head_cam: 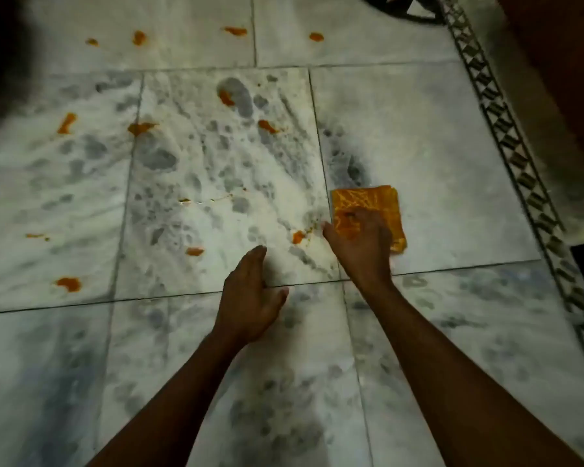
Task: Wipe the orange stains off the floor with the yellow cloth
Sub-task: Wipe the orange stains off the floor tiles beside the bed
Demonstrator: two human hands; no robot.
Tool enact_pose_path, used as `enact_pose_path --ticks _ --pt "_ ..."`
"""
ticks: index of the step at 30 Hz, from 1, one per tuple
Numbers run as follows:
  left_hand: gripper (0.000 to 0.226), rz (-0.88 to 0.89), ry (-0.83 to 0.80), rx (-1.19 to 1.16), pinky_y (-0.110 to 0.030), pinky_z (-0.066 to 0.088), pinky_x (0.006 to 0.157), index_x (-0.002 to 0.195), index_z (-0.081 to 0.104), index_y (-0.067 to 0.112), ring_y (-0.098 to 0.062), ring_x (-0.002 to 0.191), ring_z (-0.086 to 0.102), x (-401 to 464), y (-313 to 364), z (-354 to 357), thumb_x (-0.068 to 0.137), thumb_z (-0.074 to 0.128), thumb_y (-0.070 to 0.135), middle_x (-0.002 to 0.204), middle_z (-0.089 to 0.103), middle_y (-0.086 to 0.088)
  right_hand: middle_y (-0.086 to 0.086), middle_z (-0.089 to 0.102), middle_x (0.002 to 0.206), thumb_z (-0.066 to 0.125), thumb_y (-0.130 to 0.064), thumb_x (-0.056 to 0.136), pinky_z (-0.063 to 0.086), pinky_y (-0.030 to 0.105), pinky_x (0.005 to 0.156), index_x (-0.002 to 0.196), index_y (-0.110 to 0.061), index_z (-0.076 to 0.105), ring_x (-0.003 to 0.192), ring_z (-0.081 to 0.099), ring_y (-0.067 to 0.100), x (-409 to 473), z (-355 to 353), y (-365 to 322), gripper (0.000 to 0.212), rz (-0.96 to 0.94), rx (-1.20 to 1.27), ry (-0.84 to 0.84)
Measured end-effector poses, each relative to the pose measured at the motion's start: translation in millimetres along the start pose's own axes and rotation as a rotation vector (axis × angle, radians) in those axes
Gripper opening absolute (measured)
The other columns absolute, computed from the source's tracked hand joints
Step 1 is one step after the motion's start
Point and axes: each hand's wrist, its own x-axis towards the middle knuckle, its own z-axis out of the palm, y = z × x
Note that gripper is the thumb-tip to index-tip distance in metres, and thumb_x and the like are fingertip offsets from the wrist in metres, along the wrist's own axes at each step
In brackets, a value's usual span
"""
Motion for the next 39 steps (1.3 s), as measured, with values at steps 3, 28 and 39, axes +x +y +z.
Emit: enact_pose_path --ticks 3,28,39 --pt "0.090 0.083 0.015 0.235 -0.051 0.026 0.128 0.167 0.020 0.016 -0.020 0.163 0.016 -1 -29 30 0.097 0.045 0.066 0.177 0.016 -0.002 0.019 0.035 0.164 0.063 -0.081 0.081 0.024 0.060 0.126 0.148 -0.024 0.054 0.155 0.025 0.042 31 19 35 0.088 0.027 -0.326 -0.052" --pt "0.081 0.112 0.309 0.345 -0.050 0.034 0.124 0.155 0.046 0.003 -0.028 0.156 0.036 -5 -42 54 0.091 0.061 0.051 0.168 0.038 -0.013 0.012 0.023 0.173 0.031 -0.067 0.092 0.018 0.071 0.121 0.156 -0.045 0.043 0.156 0.020 0.050 43 104 51 0.069 0.024 -0.570 0.061" --pt "0.086 -0.295 0.475 0.304 -0.054 0.031 0.124 0.155 0.042 0.000 -0.038 0.153 0.036 -66 -85 22 0.091 0.052 0.056 0.170 0.031 -0.017 0.016 0.033 0.169 0.037 -0.065 0.094 0.028 0.068 0.118 0.155 -0.040 0.049 0.151 0.032 0.052 -10 71 77 0.067 -0.079 -0.628 0.070"
